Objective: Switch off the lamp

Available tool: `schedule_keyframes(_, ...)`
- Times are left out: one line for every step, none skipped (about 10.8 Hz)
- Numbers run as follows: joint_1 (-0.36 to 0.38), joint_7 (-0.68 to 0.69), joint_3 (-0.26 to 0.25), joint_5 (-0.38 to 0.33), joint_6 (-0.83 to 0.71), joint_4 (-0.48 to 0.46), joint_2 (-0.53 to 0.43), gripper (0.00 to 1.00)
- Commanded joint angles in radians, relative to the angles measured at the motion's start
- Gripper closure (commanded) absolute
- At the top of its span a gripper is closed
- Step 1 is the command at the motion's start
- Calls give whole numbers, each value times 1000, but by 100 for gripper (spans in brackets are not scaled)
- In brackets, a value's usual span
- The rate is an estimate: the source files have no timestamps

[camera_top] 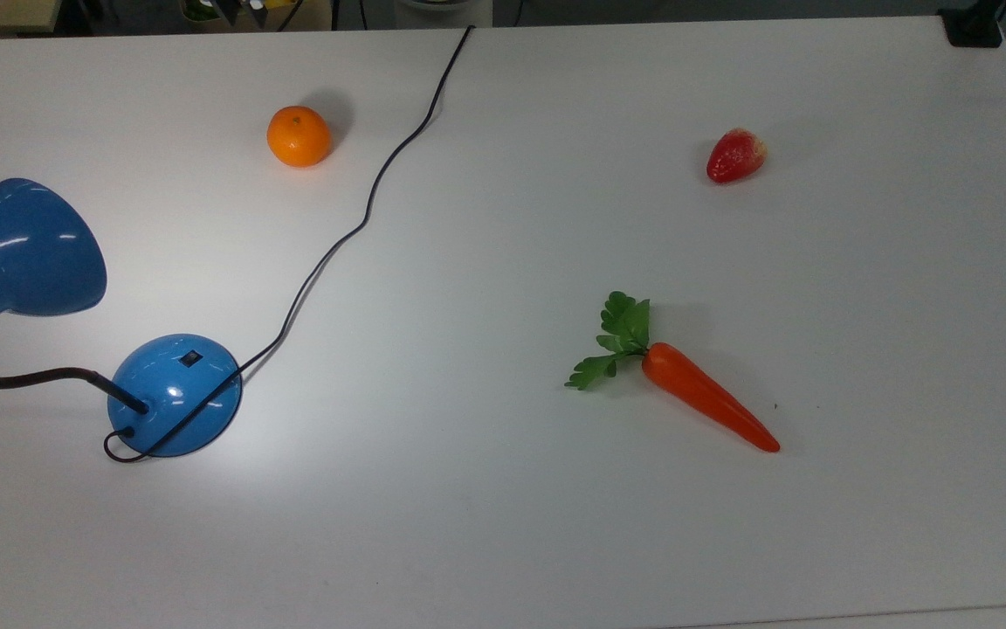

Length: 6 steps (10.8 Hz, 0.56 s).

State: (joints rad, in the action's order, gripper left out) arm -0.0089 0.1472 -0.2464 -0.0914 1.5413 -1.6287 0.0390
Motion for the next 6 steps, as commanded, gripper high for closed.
schedule_keyframes(-19,8,7,-1,11,-26,-25,88)
schedule_keyframes(-20,5,7,-2,31,-28,-22,89)
schedule_keyframes(-28,2,7,-4,58,-30,-18,91)
schedule_keyframes(-29,-4,7,-4,91,-31,-10,91)
schedule_keyframes(-31,-18,7,-4,127,-36,-2,91)
schedule_keyframes(-31,-27,6,-4,172,-48,8,91)
